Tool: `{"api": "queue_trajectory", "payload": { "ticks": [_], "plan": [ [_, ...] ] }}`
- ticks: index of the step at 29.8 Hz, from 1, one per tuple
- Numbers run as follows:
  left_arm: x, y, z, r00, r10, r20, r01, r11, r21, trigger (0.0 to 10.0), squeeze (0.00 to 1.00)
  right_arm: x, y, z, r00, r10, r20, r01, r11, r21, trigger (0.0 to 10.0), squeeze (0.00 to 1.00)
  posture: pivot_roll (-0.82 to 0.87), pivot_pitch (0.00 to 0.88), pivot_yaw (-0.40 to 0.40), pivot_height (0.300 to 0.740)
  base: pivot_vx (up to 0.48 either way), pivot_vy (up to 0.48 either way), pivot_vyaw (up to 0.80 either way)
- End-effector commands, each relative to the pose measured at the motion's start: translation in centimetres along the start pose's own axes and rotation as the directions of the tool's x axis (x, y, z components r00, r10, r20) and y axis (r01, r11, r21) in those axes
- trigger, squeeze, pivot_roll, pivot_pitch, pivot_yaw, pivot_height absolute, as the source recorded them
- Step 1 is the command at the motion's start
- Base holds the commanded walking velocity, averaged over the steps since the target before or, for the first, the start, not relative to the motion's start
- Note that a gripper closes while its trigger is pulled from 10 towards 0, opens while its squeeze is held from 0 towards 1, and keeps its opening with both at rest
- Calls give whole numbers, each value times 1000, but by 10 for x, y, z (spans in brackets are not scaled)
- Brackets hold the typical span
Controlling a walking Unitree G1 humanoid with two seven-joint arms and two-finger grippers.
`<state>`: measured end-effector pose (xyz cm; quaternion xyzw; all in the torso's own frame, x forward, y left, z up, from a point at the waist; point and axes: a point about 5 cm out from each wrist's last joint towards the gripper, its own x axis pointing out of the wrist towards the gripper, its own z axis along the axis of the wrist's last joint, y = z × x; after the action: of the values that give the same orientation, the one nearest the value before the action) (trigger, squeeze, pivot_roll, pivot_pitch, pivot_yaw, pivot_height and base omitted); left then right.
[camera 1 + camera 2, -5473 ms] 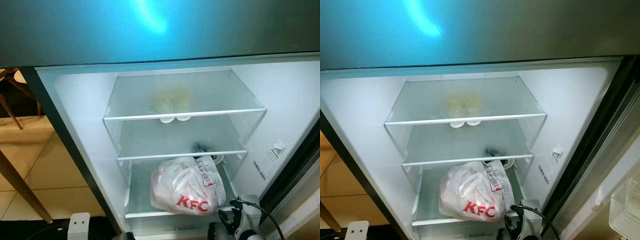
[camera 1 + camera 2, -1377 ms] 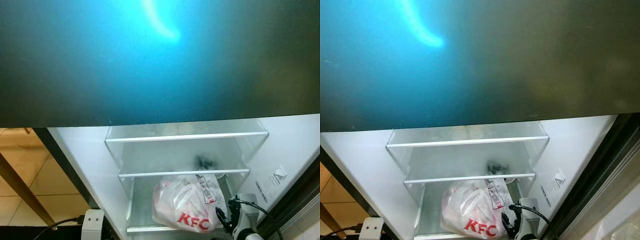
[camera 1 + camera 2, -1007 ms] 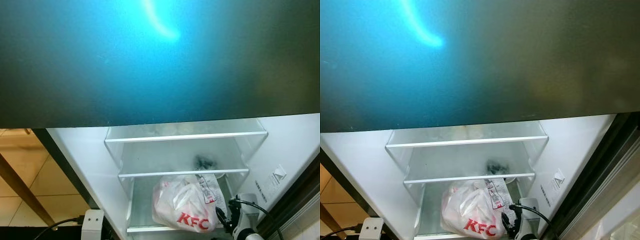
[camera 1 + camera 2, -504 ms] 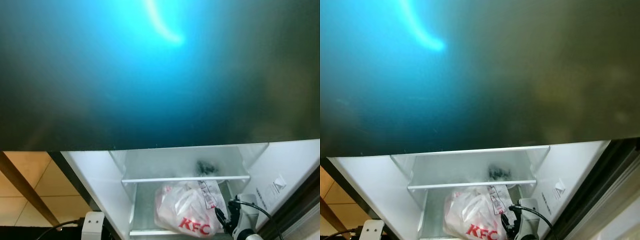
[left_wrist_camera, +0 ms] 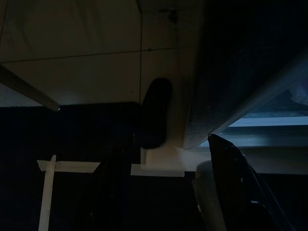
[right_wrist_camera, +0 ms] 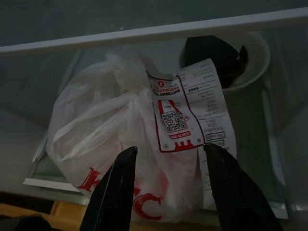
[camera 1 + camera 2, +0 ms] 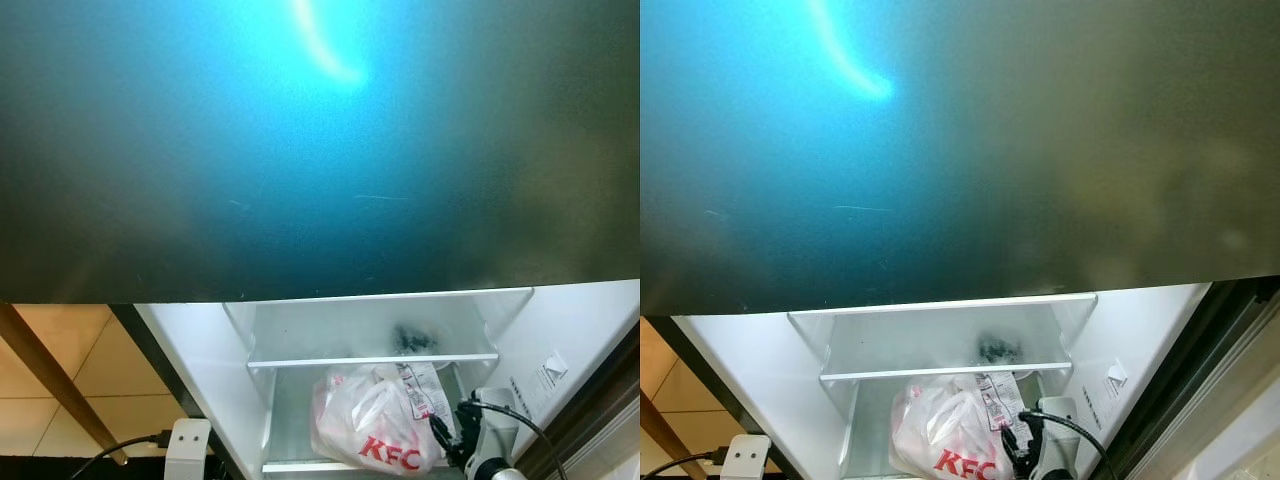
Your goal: Restocking fridge
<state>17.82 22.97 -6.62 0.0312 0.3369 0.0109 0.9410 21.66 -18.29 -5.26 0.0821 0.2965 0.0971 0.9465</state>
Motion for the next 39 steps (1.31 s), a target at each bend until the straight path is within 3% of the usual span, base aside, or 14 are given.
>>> {"api": "queue_trajectory", "payload": {
  "ticks": [1, 7, 17, 27, 39],
  "plan": [
    [7, -3, 16, 998, -22, 54, 20, 999, 36, 10000, 0, 0, 1, 0, 1000, 4, 16, -4, 1000, 0, 10000, 0, -23, 5, 30, 647, 0, 0, 0],
    [7, -4, 16, 998, -24, 53, 23, 999, 37, 10000, 0, 0, 2, 0, 1000, 1, 16, -1, 1000, -1, 10000, 0, -26, 1, 32, 672, 0, 0, 0],
    [6, -3, 15, 998, -20, 57, 18, 999, 34, 10000, 0, 0, -1, 2, 999, -34, 14, 34, 999, -10, 10000, 0, -22, 9, 27, 672, 0, 0, 0],
    [6, -5, 16, 998, -21, 63, 19, 999, 34, 10000, 0, 1, 1, 3, 1000, 4, 29, -4, 1000, -6, 10000, 0, -23, 12, 25, 672, 0, 0, 0],
    [7, -7, 18, 997, -26, 69, 24, 999, 34, 10000, 0, 0, 0, 3, 1000, 1, 29, -1, 1000, -8, 10000, 0, -28, 10, 25, 712, 0, 0, 0]
  ]
}}
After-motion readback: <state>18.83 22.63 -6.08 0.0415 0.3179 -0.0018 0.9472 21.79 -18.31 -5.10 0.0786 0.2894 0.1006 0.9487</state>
